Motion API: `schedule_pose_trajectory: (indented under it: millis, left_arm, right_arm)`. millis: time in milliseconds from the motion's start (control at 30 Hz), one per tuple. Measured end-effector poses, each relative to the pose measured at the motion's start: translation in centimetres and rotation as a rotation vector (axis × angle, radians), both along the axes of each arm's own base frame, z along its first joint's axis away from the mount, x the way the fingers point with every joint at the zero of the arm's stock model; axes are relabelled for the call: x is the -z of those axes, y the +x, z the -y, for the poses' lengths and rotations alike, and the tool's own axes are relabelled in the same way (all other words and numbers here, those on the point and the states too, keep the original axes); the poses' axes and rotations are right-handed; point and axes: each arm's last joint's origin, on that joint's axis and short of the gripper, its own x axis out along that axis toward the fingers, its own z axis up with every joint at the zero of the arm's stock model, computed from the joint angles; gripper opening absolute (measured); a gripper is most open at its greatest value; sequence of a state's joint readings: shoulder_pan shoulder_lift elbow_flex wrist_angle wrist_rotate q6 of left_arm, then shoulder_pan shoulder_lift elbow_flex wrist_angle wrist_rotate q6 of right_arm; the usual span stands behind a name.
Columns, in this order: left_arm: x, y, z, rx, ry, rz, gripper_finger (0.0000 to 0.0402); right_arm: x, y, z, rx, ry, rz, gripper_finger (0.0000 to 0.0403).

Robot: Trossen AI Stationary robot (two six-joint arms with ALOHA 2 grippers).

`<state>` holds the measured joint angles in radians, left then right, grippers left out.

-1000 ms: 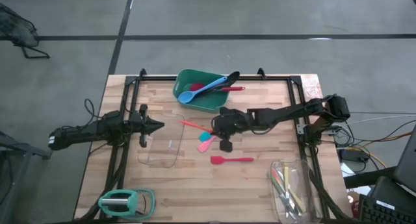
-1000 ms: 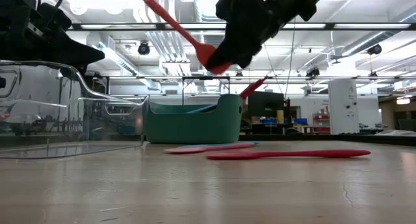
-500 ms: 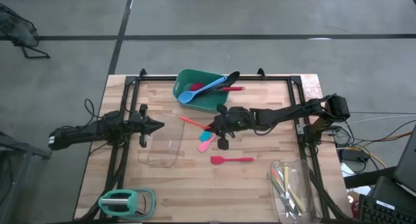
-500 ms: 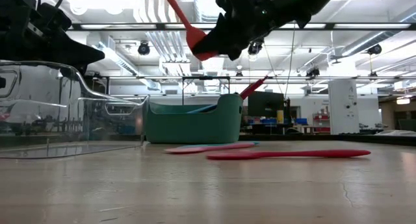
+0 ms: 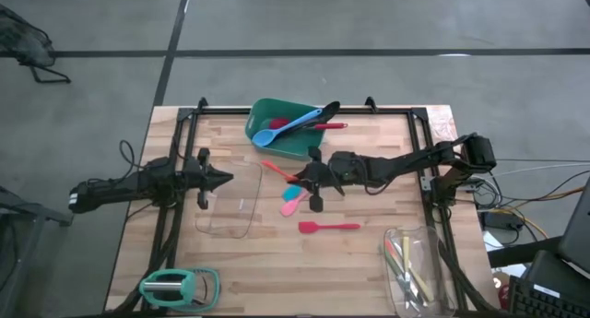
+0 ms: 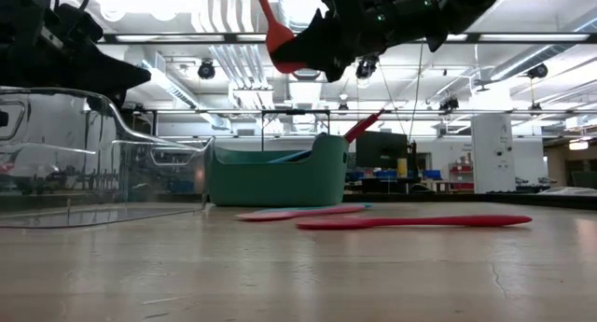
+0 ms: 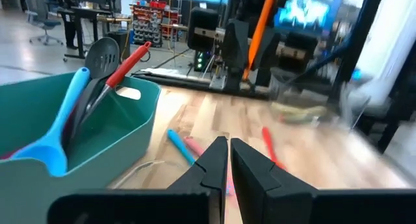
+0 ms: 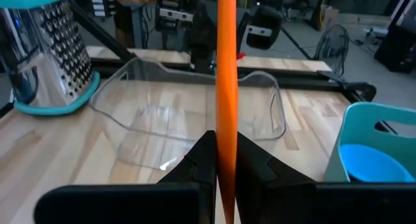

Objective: Pick & Place Kitchen Items
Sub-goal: Put the orange spatula into the left transparent bin

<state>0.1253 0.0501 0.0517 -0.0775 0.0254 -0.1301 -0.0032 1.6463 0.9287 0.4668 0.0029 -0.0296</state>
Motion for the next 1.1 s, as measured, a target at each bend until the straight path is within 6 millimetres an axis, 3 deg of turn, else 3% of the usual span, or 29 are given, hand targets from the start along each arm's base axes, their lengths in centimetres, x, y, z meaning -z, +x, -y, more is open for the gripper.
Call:
schedule_pose_trajectory:
  millis: [200, 300, 433, 700, 1100]
  left_arm:
    - [-1.5, 0.0, -0.2, -0.065, -0.123, 0.185, 0.0026]
    - [-2.5, -0.2, -0.3, -0.094, -0.227, 0.312, 0.0026]
    - [-4.0, -0.7, -0.6, -0.180, -0.241, 0.496, 0.0026]
    - [-3.4, 0.3, -0.6, -0.167, -0.233, 0.420, 0.0035]
    - [-4.9, 2.9, -0.3, -0.036, -0.073, 0.363, 0.0153]
  right_arm:
    - [-0.3, 0.3, 0.0, -0.002, -0.002, 0.060, 0.0023]
    - [0.1, 0.7, 0.0, -0.001, 0.010, 0.073, 0.0023]
    - [1.2, 1.6, 0.0, 0.007, 0.046, 0.045, 0.0023]
    - [2.8, 4.7, -0.2, -0.041, 0.121, 0.042, 0.0024]
    - [2.8, 8.0, 0.7, -0.068, 0.167, 0.066, 0.0024]
